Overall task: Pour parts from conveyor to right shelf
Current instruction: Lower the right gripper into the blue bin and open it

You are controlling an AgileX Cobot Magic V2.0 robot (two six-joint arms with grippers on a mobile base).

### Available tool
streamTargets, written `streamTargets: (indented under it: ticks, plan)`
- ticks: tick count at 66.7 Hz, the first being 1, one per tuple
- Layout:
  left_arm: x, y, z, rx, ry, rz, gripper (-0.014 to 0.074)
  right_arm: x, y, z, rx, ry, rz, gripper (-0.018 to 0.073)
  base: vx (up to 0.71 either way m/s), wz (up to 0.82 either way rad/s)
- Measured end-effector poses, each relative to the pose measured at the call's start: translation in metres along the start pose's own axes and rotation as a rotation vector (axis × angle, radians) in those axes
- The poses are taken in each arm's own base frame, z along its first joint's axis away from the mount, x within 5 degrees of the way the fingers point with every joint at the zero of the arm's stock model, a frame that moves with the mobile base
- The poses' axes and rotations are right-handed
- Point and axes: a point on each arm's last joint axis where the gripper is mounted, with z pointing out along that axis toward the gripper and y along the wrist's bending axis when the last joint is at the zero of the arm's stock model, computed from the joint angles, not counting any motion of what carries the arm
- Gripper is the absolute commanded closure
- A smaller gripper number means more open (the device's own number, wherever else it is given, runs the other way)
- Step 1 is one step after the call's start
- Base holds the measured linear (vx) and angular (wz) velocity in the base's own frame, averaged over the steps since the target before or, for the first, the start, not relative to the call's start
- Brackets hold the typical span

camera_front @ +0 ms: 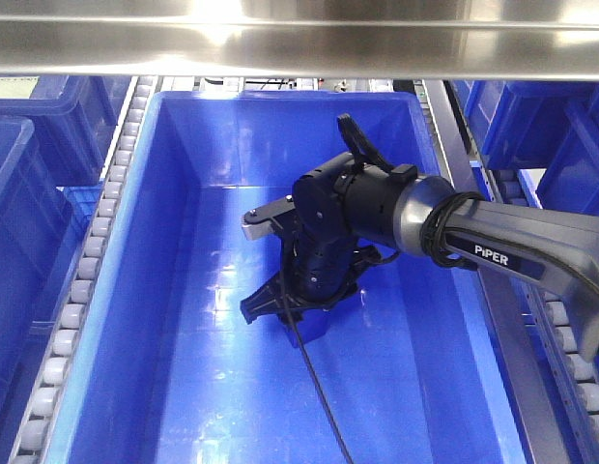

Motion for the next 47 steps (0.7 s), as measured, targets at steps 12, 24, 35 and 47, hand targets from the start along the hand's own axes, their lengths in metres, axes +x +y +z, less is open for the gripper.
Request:
streamTargets:
  ticks: [12,24,35,47]
  plan:
    - [0.0,0.0,0.0,0.0,0.0,0.0,0.0602,-0.0005,0.0001,0.0001,0.0,-0.001,-0.002,0.0454,0.0,0.0]
    - [0.0,0.0,0.0,0.0,0.0,0.0,0.0602,-0.0005,0.0001,0.0001,0.0,-0.002,-0.002,0.0201,0.0,0.0]
    - [0.0,0.0,0.0,0.0,0.0,0.0,0.0602,-0.0006,0.0002,0.0048,0.0,0.004,-0.002,-0.0044,0.0,0.0]
    - [0.0,0.0,0.0,0.0,0.0,0.0,0.0602,-0.0028,-0.0001,0.0035,0.002,-0.027,0.002,-0.0102,0.0,0.0]
